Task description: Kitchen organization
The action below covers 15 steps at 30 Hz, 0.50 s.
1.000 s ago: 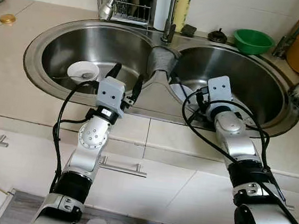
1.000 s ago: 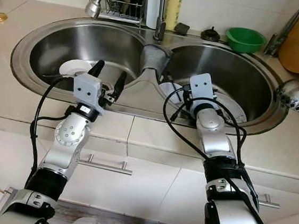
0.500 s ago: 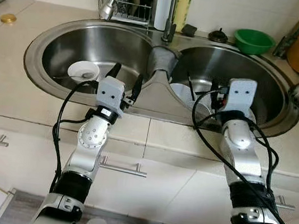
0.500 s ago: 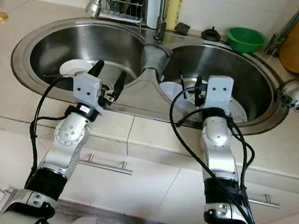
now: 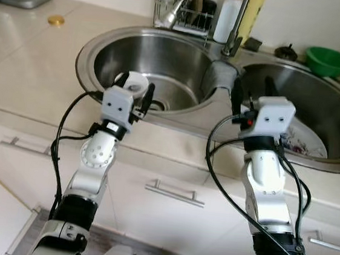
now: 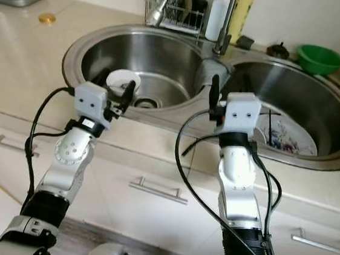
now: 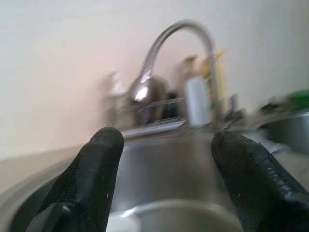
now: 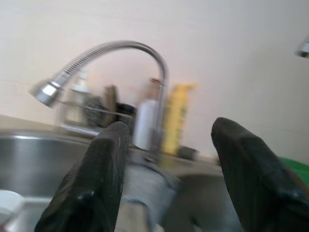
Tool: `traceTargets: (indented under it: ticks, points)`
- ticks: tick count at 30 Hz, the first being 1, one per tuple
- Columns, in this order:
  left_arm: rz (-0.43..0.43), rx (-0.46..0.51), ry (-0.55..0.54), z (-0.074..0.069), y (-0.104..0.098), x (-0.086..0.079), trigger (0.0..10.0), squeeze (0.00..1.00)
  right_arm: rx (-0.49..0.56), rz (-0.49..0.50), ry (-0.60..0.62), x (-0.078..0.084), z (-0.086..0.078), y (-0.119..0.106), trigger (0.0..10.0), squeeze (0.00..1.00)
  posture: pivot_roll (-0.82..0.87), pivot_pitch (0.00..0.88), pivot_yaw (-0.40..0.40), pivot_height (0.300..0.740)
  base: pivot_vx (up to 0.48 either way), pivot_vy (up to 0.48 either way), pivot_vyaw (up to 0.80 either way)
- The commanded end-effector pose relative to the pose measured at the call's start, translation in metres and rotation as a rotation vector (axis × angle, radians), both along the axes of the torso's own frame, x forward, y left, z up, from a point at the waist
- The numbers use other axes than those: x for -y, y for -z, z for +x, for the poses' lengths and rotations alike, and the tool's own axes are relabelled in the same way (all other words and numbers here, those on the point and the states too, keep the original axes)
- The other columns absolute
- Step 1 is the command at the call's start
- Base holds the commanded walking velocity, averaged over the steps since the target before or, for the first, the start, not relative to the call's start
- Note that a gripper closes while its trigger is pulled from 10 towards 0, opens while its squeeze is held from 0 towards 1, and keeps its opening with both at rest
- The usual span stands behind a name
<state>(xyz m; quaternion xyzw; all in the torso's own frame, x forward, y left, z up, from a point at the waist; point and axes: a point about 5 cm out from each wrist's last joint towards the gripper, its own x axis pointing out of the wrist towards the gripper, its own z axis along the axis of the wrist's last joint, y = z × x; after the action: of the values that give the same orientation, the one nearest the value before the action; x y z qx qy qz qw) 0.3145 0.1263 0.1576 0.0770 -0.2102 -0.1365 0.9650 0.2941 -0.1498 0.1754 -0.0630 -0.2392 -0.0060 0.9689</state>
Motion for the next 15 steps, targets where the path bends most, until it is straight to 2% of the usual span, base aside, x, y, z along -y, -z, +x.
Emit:
traceTargets:
  ticks: [1,6,11,15]
  points:
    - [0.026,0.052,0.054,-0.003,-0.012,0.012,10.0,0.0,0.033,0.004,0.016,0.003,-0.003,-0.004,10.0,0.0,0.19,0.0,-0.063,0.74,0.0,0.48,0.0]
    - [0.043,0.056,0.067,-0.008,-0.011,0.012,10.0,0.0,0.074,-0.001,0.02,-0.001,-0.005,-0.009,10.0,0.0,0.19,0.0,-0.054,0.74,0.0,0.48,0.0]
    - [0.074,0.106,0.088,-0.015,-0.022,0.013,10.0,0.0,0.104,-0.017,0.035,-0.001,-0.009,-0.011,10.0,0.0,0.2,0.0,-0.049,0.74,0.0,0.48,0.0]
    - [0.127,0.115,0.088,-0.025,-0.024,0.006,10.0,0.0,0.107,-0.052,0.034,-0.003,-0.013,-0.007,10.0,0.0,0.19,0.0,-0.039,0.74,0.0,0.48,0.0]
